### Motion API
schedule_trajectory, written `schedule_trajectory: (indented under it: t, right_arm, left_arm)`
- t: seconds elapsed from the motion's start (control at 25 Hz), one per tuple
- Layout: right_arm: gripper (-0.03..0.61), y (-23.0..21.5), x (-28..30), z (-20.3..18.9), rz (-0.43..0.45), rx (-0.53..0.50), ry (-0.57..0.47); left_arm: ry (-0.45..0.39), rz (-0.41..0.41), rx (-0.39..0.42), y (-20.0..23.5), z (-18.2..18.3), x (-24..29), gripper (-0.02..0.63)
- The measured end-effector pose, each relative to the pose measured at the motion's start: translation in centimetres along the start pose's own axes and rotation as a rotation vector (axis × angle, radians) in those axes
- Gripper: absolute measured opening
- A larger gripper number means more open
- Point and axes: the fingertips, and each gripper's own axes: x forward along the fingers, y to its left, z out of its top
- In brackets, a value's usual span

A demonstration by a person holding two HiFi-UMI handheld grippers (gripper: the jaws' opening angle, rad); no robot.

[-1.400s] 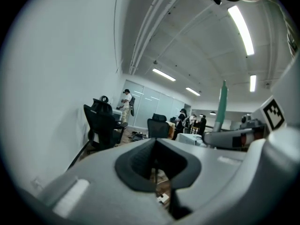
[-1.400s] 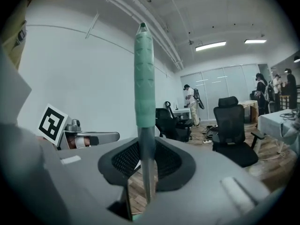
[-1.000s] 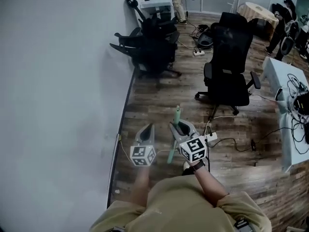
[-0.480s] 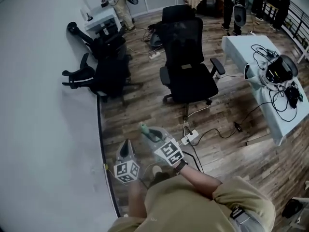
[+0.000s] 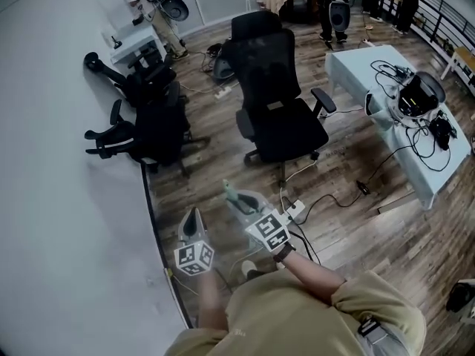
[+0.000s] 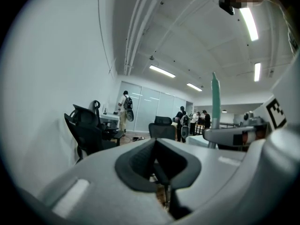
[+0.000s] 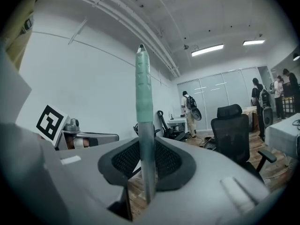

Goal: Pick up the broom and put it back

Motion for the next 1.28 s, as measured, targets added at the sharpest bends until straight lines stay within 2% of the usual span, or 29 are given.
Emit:
schedule_trajectory:
  t: [0.32, 0.6, 0.84, 1.08, 1.28]
  right_arm:
    - [0.084, -0.1, 2.3, 0.1, -0.074, -0.003, 0.001]
    - [0.083, 0.5, 4.4, 1.1, -0.139, -0.003, -0.017]
    - [0.083, 1.3, 6.5, 1.8, -0.171, -0.029, -0.028]
    - [0.083, 2.6, 8.9, 0.9, -0.171, -0.039, -0.006]
    - [0.083, 2.4, 11.9, -0.2, -0.127, -0.015, 0.021]
  left_arm:
    - [0.01, -0.059, -0.002, 2.5, 0.3, 1.1, 0.0]
    - [-0.021, -0.118, 0.019, 5.0, 2.2, 2.3, 0.0]
    - [-0.039, -0.137, 0.012, 7.6, 2.6, 2.3, 0.0]
    - [-0.05, -0.116, 0.019, 11.1, 2.5, 1.5, 0.0]
    - [-0.03, -0.069, -0.005, 13.7, 1.3, 2.1, 0.0]
